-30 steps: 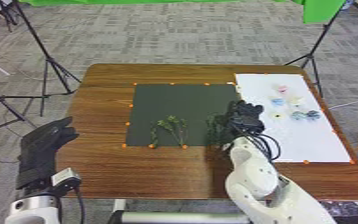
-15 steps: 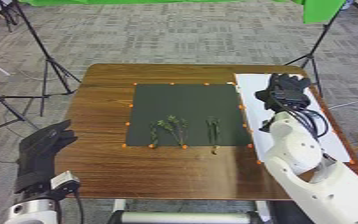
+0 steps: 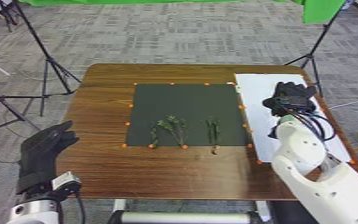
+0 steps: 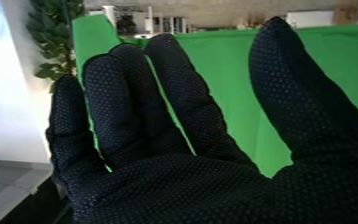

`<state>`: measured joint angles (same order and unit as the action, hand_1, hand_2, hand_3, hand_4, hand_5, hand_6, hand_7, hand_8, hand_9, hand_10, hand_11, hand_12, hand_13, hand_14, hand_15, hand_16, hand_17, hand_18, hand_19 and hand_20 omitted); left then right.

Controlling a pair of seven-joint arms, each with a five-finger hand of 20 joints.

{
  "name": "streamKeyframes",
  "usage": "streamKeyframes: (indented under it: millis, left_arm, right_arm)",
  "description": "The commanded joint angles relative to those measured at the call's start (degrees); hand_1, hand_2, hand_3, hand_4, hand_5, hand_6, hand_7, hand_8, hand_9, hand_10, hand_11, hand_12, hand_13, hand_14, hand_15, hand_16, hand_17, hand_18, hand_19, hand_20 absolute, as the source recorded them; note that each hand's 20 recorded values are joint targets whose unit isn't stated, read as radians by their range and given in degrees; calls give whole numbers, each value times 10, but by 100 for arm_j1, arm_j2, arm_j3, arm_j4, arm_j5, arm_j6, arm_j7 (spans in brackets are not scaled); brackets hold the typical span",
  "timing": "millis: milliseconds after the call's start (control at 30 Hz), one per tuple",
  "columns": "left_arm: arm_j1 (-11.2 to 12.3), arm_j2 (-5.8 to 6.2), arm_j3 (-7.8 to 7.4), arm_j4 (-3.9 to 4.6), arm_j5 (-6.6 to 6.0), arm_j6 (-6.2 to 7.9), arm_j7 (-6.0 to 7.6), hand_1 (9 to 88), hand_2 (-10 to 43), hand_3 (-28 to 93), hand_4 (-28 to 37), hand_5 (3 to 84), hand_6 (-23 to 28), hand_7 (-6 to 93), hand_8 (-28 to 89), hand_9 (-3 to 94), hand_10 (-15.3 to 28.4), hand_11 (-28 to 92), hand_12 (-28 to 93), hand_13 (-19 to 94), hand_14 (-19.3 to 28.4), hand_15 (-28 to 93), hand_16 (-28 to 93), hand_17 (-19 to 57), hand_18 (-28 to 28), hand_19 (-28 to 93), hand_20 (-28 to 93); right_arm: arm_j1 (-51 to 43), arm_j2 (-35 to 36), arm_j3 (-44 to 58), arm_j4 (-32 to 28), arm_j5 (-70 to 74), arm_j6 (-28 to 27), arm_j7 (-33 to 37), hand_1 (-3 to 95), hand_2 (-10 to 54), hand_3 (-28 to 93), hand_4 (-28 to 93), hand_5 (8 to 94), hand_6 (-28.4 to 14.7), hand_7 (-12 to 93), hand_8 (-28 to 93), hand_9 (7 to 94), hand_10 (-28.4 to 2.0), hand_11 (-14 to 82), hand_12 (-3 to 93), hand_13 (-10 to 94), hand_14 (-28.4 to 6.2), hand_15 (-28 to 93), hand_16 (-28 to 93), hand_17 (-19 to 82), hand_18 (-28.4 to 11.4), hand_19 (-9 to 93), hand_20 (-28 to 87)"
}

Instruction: Arrange flowers

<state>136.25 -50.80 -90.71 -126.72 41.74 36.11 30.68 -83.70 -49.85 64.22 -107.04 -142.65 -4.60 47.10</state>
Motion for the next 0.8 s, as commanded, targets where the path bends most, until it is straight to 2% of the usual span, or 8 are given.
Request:
streamKeyframes:
  millis: [33, 133, 167, 333, 367, 500, 667, 800]
  left_arm:
    - [36, -65, 1, -43, 59, -34, -72, 288, 44, 820, -156, 532, 171, 200, -98, 431, 250, 532, 143, 331, 284, 842, -227, -41, 240, 545, 460]
    - [54, -14, 4, -52, 0, 3, -23, 287, 44, 822, -155, 532, 171, 200, -98, 430, 251, 532, 143, 331, 284, 842, -227, -41, 240, 546, 460]
    - [43, -161, -53, -49, 155, -100, -150, 287, 44, 821, -156, 532, 171, 200, -98, 430, 251, 532, 143, 331, 284, 841, -227, -41, 240, 546, 460]
    - [9, -151, -30, -48, 148, -96, -138, 287, 44, 820, -156, 531, 171, 199, -98, 430, 251, 532, 143, 331, 284, 842, -228, -41, 241, 546, 460]
    - [21, -9, 20, -52, -3, -9, -13, 288, 44, 820, -156, 532, 171, 199, -98, 430, 251, 532, 143, 331, 284, 842, -228, -41, 241, 546, 460]
    - [-13, 112, 64, -48, -121, 53, 67, 288, 44, 821, -156, 531, 171, 199, -98, 430, 250, 532, 143, 332, 284, 841, -227, -41, 241, 546, 460]
    - [2, 46, 26, -51, -55, 7, 14, 287, 44, 822, -156, 531, 171, 200, -98, 430, 251, 533, 143, 332, 284, 841, -227, -41, 241, 546, 460]
    - [-6, 117, 49, -50, -127, 38, 71, 287, 43, 822, -155, 531, 171, 201, -98, 430, 250, 533, 143, 332, 284, 841, -227, -41, 242, 547, 460]
  right_arm:
    - [2, 126, 113, 204, -39, -495, -113, 294, -35, 841, -216, 560, -136, 192, -86, 405, -284, 464, 267, 293, -284, 818, 198, 51, -284, 648, 332]
    - [35, 148, 78, 267, -124, -708, -247, 302, -39, 846, -217, 556, -133, 193, -88, 397, -284, 460, 266, 281, -284, 817, 199, 47, -284, 647, 330]
    - [47, 162, 52, 285, -140, -737, -276, 305, -41, 848, -218, 555, -129, 193, -88, 392, -284, 455, 265, 275, -284, 816, 199, 44, -284, 645, 328]
    - [128, 159, -72, 388, -225, -1022, -314, 312, -45, 852, -220, 545, -122, 202, -92, 380, -284, 437, 263, 257, -284, 813, 202, 35, -284, 643, 323]
    - [144, 128, -70, 424, -247, -1086, -336, 313, -46, 852, -221, 543, -121, 202, -93, 376, -284, 432, 262, 252, -284, 812, 202, 33, -284, 643, 322]
    - [131, 113, -22, 468, -226, -1276, -351, 317, -50, 853, -222, 531, -119, 202, -96, 366, -284, 403, 256, 233, -284, 805, 201, 22, -284, 639, 319]
    - [132, 102, -53, 549, -234, -1458, -366, 319, -55, 857, -224, 524, -119, 197, -95, 361, -284, 357, 251, 205, -284, 784, 194, 9, -284, 635, 315]
    - [152, 103, -97, 591, -242, -1515, -363, 321, -57, 858, -225, 523, -118, 196, -95, 362, -284, 339, 252, 197, -284, 777, 191, 4, -284, 633, 315]
